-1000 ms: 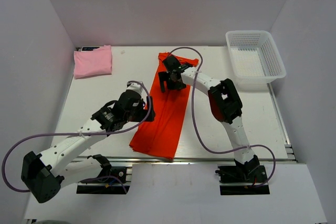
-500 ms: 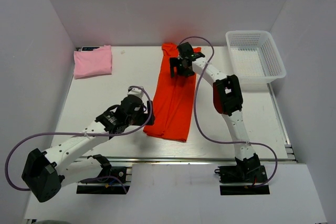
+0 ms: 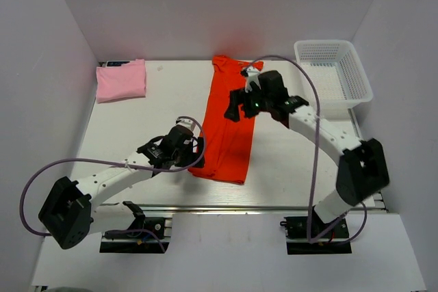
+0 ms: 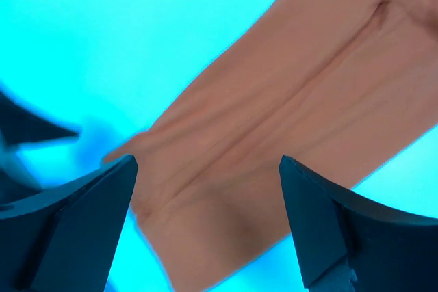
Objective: Fold and stack the t-shirts
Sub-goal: Rotate the tshirt 90 degrees, then grab the bottom of the folded rectangular tshirt with both arms
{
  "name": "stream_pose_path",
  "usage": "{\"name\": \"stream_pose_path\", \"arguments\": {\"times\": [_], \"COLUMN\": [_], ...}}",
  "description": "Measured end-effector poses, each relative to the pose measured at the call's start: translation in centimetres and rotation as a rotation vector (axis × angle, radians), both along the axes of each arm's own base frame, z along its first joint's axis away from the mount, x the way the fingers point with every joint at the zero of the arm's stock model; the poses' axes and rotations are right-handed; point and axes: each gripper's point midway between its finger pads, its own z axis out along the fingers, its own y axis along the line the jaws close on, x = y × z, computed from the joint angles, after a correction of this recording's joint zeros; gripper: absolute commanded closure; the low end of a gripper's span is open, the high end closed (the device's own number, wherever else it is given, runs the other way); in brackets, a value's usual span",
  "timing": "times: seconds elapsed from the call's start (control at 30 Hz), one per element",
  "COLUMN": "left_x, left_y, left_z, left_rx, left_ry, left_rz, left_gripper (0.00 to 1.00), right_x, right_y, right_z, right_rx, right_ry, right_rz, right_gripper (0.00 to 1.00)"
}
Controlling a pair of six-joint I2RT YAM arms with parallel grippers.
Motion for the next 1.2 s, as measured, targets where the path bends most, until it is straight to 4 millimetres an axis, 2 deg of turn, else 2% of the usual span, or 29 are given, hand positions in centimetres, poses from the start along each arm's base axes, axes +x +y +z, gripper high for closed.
{"name": "stream_pose_path", "arguments": {"times": [0.03, 0.1, 0.13, 0.23, 0.33, 0.37, 0.47, 0.57, 0.67, 0.87, 0.9, 0.93, 1.0, 1.03, 1.07, 1.1, 1.2], "left_x": [-0.1, -0.3, -0.5, -1.3, -1.9, -2.0, -2.2, -2.3, -2.0, -1.4, -1.4, -1.5, -1.7, -1.9, -2.1, -2.3, -3.1], "left_y": [0.1, 0.4, 0.8, 1.8, 2.0, 2.0, 1.7, 1.4, 0.8, -0.4, -0.5, -0.6, -0.8, -0.9, -1.0, -1.2, -1.5], "left_z": [-0.1, -0.7, -1.2, -3.0, -4.3, -4.5, -4.9, -5.3, -5.2, -5.4, -5.5, -5.6, -5.7, -5.7, -5.7, -5.8, -6.2], "left_rx": [-0.003, -0.004, 0.002, 0.024, 0.011, 0.002, -0.021, -0.044, -0.067, -0.101, -0.104, -0.106, -0.109, -0.111, -0.118, -0.125, -0.145], "left_ry": [-0.002, -0.003, 0.001, 0.029, 0.051, 0.057, 0.056, 0.043, 0.03, 0.018, 0.021, 0.026, 0.037, 0.043, 0.05, 0.057, 0.082], "left_rz": [0.004, 0.015, 0.022, 0.037, 0.036, 0.034, 0.022, 0.009, -0.006, -0.038, -0.046, -0.052, -0.066, -0.077, -0.09, -0.1, -0.135], "left_gripper": [0.0, 0.0, 0.0, 0.0, 0.0, 0.0, 0.05, 0.06, 0.14, 0.37, 0.41, 0.47, 0.5, 0.51, 0.56, 0.68, 0.95], "right_x": [-1.2, -4.4, -5.9, -11.0, -15.6, -17.0, -19.3, -19.9, -19.8, -19.8, -19.9, -19.9, -20.2, -20.4, -20.7, -21.0, -21.3], "right_y": [-0.3, -1.3, -1.8, -3.4, -4.6, -4.8, -4.8, -4.6, -4.4, -3.9, -3.8, -3.8, -3.7, -3.7, -3.8, -3.9, -4.1], "right_z": [0.4, -1.2, -2.6, -8.3, -12.4, -13.2, -14.0, -14.0, -13.9, -14.2, -14.3, -14.4, -14.6, -14.8, -15.0, -15.3, -15.7], "right_rx": [0.031, 0.058, 0.061, 0.025, -0.007, -0.009, 0.005, 0.02, 0.032, 0.048, 0.047, 0.046, 0.044, 0.042, 0.038, 0.033, 0.021], "right_ry": [-0.015, 0.039, 0.08, 0.275, 0.45, 0.5, 0.579, 0.598, 0.602, 0.627, 0.632, 0.637, 0.65, 0.659, 0.672, 0.681, 0.694], "right_rz": [0.008, 0.022, 0.025, 0.032, 0.039, 0.048, 0.066, 0.069, 0.062, 0.055, 0.053, 0.052, 0.05, 0.047, 0.044, 0.042, 0.034], "right_gripper": [0.1, 0.1, 0.1, 0.1, 0.1, 0.1, 0.1, 0.1, 0.1, 0.24, 0.29, 0.43, 0.52, 0.6, 0.64, 0.74, 0.84]}}
